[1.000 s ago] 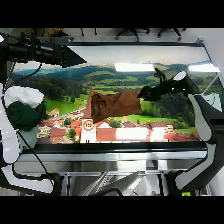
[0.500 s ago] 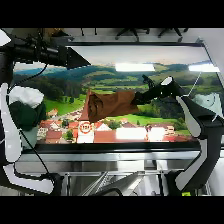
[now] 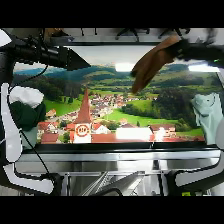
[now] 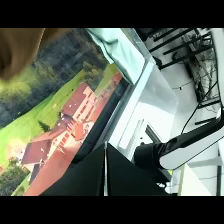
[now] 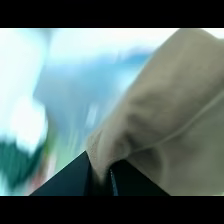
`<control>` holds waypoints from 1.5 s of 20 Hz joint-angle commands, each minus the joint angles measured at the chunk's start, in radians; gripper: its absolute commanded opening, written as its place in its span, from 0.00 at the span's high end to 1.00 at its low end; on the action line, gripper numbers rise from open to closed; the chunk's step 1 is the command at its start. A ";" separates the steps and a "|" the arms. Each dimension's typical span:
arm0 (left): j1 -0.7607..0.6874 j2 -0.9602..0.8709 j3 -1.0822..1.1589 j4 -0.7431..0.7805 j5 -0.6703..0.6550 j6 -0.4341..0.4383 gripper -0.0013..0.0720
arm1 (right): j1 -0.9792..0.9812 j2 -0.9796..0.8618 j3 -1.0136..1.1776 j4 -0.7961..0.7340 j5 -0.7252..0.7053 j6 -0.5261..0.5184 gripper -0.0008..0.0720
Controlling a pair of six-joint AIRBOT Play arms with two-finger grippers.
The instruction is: Fold the shirts.
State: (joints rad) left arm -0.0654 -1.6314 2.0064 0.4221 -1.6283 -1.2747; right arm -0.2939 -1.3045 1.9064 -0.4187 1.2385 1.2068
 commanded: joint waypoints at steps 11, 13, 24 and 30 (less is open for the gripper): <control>0.000 -0.002 0.000 0.005 -0.046 -0.002 0.96 | -0.620 0.059 0.052 -0.526 0.184 0.346 0.95; 0.000 -0.006 0.000 0.005 -0.048 -0.002 0.96 | -0.636 0.059 0.028 -0.583 0.269 0.357 0.95; 0.000 -0.008 0.000 0.005 -0.048 0.000 0.96 | -0.639 -0.008 0.026 0.126 -0.193 -0.018 0.95; 0.000 -0.008 0.000 0.005 -0.045 0.000 0.96 | -0.639 -0.069 0.025 -0.134 0.039 0.076 0.95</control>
State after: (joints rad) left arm -0.0654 -1.6394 2.0064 0.4267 -1.6756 -1.2751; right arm -0.9329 -1.3468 1.9324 -0.4545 1.1744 1.2385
